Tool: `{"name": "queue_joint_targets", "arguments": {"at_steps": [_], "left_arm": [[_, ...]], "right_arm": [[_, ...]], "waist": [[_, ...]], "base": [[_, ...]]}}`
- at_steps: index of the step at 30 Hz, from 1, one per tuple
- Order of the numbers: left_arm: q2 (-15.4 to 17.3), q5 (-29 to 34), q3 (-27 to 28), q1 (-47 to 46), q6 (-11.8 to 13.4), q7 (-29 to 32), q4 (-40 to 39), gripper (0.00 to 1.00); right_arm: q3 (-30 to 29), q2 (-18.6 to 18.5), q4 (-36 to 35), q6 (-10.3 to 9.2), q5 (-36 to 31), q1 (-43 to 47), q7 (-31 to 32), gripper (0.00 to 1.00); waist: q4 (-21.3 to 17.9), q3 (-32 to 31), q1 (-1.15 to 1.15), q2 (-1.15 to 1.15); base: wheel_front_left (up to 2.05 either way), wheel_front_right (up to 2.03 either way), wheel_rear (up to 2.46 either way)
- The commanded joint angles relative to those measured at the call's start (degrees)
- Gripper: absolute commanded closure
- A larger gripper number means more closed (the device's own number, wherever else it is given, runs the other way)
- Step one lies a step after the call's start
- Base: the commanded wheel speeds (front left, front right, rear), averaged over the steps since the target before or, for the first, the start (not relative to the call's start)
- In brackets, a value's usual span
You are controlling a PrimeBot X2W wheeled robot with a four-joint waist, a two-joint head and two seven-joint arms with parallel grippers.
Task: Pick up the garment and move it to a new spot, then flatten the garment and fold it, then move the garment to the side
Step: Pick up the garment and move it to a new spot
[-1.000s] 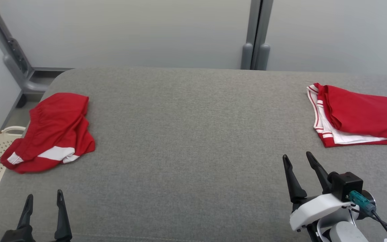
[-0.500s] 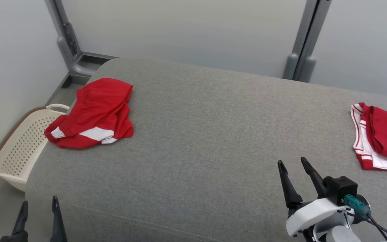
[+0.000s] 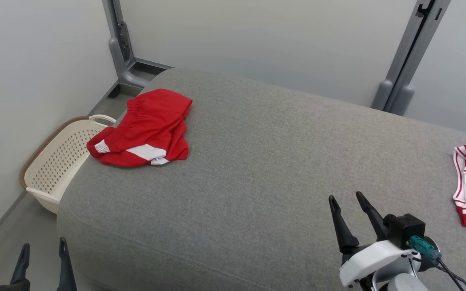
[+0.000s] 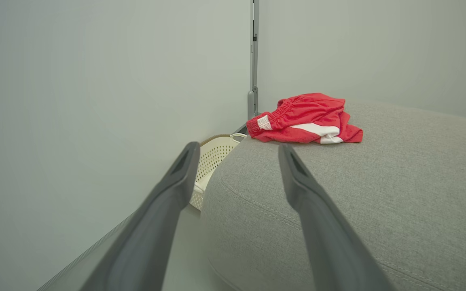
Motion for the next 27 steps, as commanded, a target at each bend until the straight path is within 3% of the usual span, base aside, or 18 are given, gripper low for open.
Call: {"name": "queue_joint_targets", "arguments": {"at_steps": [1, 16, 27], "left_arm": [[0.32, -0.37, -0.09, 0.63, 0.31, -0.03, -0.15, 0.0], [-0.17, -1.66, -0.83, 0.11, 0.71, 0.21, -1.2, 0.0], [2.17, -1.25, -2.25, -4.84, -0.24, 1.68, -2.43, 0.0]], "right_arm": [[0.02, -0.13, 0.23, -0.02, 0.23, 0.53, -0.23, 0.0], [1.32, -0.54, 0.71, -0.02, 0.65, -0.34, -0.22, 0.0], [2.39, -1.1, 0.88, -0.02, 0.81, -1.05, -0.22, 0.0]], "waist": [[0.42, -0.08, 0.0, 0.0], [-1.61, 0.15, 0.0, 0.0], [-5.38, 0.81, 0.0, 0.0]], "base": [[0.0, 0.0, 0.0], [0.0, 0.0, 0.0], [0.0, 0.0, 0.0]]}}
